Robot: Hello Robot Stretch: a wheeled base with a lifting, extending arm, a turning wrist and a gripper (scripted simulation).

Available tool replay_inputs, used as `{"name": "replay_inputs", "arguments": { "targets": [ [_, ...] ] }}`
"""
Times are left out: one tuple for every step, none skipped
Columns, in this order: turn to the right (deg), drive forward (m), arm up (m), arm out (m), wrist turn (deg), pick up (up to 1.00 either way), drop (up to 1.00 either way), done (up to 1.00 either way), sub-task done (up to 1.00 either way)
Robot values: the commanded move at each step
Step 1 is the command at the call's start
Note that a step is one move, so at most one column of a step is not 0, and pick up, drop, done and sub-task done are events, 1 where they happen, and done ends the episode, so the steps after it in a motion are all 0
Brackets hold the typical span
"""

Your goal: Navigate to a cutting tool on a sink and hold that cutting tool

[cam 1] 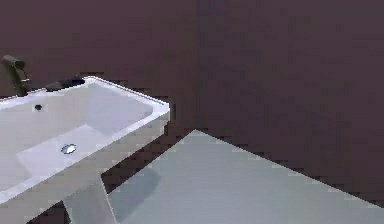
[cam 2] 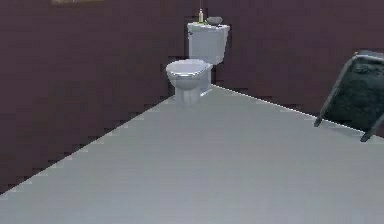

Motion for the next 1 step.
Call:
{"name": "replay_inputs", "arguments": {
  "targets": [
    [-45.0,0.0,0.0,0.0,0.0,0.0,0.0,0.0,0.0]
  ]
}}
